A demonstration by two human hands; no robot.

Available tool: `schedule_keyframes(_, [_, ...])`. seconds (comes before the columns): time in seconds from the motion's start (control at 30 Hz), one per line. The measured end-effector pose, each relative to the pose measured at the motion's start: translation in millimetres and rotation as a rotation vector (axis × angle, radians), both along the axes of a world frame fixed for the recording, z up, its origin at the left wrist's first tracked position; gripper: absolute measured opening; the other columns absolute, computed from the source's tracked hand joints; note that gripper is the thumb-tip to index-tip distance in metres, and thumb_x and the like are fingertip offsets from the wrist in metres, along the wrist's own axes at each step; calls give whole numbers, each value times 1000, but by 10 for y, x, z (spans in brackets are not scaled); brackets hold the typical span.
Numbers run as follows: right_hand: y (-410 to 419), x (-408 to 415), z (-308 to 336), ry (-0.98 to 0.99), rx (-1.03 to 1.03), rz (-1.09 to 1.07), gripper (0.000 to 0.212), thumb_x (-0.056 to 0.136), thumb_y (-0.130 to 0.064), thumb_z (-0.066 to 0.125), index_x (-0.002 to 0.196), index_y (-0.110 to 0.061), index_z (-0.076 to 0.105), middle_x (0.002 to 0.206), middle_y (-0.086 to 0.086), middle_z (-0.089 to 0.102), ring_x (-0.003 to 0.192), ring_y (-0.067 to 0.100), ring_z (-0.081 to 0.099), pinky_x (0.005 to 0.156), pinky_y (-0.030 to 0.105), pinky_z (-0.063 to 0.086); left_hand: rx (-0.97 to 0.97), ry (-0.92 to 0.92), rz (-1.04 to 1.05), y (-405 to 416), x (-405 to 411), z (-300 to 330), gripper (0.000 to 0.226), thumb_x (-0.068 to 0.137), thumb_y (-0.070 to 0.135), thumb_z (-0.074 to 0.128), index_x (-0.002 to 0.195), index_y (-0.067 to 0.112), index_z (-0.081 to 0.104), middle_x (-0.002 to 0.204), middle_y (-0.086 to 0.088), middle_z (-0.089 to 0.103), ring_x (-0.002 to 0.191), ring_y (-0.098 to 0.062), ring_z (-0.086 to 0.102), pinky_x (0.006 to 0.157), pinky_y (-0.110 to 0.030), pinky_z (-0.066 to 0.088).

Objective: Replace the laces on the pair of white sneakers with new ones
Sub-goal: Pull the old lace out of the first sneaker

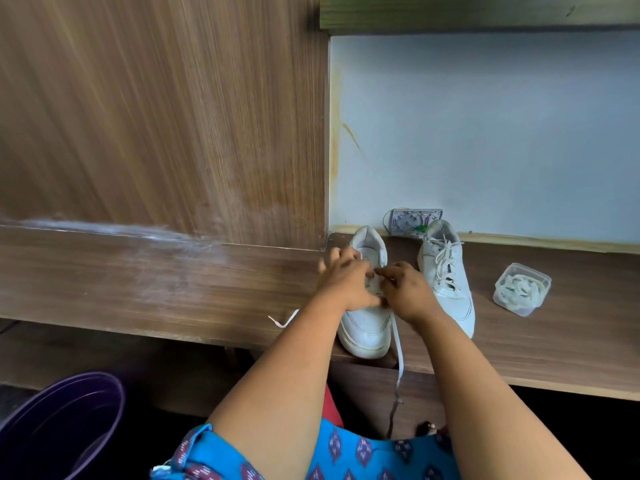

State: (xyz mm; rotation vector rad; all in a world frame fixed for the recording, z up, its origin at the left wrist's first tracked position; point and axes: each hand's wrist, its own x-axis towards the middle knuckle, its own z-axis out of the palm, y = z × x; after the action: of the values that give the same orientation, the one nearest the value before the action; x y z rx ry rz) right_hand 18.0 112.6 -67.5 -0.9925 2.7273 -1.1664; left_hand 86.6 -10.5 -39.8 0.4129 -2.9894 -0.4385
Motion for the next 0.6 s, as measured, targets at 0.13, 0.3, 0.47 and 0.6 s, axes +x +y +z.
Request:
schedule_keyframes(0.13, [73, -4, -4, -28, 1, 0, 31, 95, -13, 52, 124, -8, 64, 124, 11, 58, 117, 25, 54, 97, 26, 37, -5, -8, -17, -15, -26, 16, 22, 78, 46, 73, 91, 28, 70, 134, 6, 41, 124, -23, 29, 103, -41, 27])
schedule_keyframes(0.3, [119, -26, -26, -66, -31, 4, 32, 96, -15, 52, 125, -9, 63, 123, 8, 59, 116, 24, 55, 102, 30, 40, 596, 355, 542, -263, 71, 151, 22, 82, 28, 57, 71, 12, 66, 85, -7, 66, 96, -28, 58, 80, -34, 47])
schedule_keyframes(0.47, [115, -22, -15, -110, -45, 0, 35, 94, -11, 50, 127, -9, 62, 126, 6, 58, 119, 21, 52, 102, 28, 38, 21, 244, 468, -222, 134, 184, 41, 69, 39, 66, 106, 23, 60, 123, -3, 41, 118, -25, 32, 92, -40, 34])
schedule_keyframes(0.6, [119, -54, -11, -170, -98, -14, 37, 93, -5, 44, 124, -9, 64, 127, 5, 58, 119, 19, 51, 97, 25, 37, -31, 182, -10, 34, -24, 41, 46, 69, 43, 72, 112, 33, 59, 145, 2, 27, 137, -24, 16, 110, -46, 21])
